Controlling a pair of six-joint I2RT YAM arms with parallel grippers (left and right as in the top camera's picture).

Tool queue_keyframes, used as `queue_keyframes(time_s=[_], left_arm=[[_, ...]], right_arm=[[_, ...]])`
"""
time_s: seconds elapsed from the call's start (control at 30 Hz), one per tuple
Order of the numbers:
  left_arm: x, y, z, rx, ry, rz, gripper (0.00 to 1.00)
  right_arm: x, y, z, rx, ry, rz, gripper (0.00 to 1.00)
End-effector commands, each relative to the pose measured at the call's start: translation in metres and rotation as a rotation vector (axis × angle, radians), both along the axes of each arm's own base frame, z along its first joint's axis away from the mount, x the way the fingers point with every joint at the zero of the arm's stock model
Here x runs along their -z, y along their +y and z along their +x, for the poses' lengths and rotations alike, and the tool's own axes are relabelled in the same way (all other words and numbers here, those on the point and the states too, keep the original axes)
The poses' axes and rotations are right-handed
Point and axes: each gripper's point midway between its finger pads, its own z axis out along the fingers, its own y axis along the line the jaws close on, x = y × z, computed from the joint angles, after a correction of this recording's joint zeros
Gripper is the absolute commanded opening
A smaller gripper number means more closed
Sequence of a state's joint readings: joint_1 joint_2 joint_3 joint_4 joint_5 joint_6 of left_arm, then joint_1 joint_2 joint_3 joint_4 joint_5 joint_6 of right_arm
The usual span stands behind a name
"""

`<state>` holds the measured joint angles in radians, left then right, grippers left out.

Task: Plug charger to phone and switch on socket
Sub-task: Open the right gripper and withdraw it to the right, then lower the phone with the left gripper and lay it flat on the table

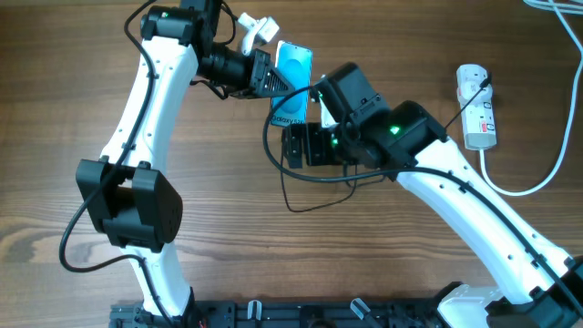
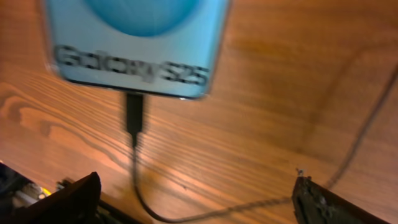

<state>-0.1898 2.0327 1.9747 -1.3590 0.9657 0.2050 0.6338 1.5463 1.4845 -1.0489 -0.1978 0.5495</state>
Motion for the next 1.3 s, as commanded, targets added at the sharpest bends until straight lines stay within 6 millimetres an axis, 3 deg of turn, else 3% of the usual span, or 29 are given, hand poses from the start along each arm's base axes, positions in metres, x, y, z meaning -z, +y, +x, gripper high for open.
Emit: queue_keyframes(time_s=[0.0,0.17,0.3,0.53,0.97,1.1,1.27], left_arm=[[-0.015,-0.005,-0.011,0.112,-0.128,-0.066,0.04],[-0.04,-0.014,-0.035,0.251,-0.237,-0.255,0.04],[-0.054,-0.016,-0.049,0.308,-0.307,-0.355,0.04],[-0.054,-0.016,-0.049,0.312,-0.311,-0.356,0.04],[-0.054,-0.016,-0.047,0.285,-0.269,-0.348,0.04],[-0.045,-0.016,-0.031,0.203,-0.177,-0.278,0.04],[-0.008,-0.003,0.004,-0.024,-0.009,-0.009,0.04]], right_arm=[[-0.029,-0.027,0.003,0.119,-0.007,0.054,1.0],[-0.05,-0.077,0.009,0.237,-0.049,0.063,1.0],[-0.044,-0.097,0.005,0.233,-0.03,0.017,1.0],[-0.033,-0.098,0.004,0.236,0.008,-0.006,1.0],[-0.032,-0.096,0.004,0.23,0.019,0.001,1.0],[-0.032,-0.094,0.003,0.225,0.023,0.009,1.0],[-0.032,-0.094,0.003,0.225,0.023,0.009,1.0]])
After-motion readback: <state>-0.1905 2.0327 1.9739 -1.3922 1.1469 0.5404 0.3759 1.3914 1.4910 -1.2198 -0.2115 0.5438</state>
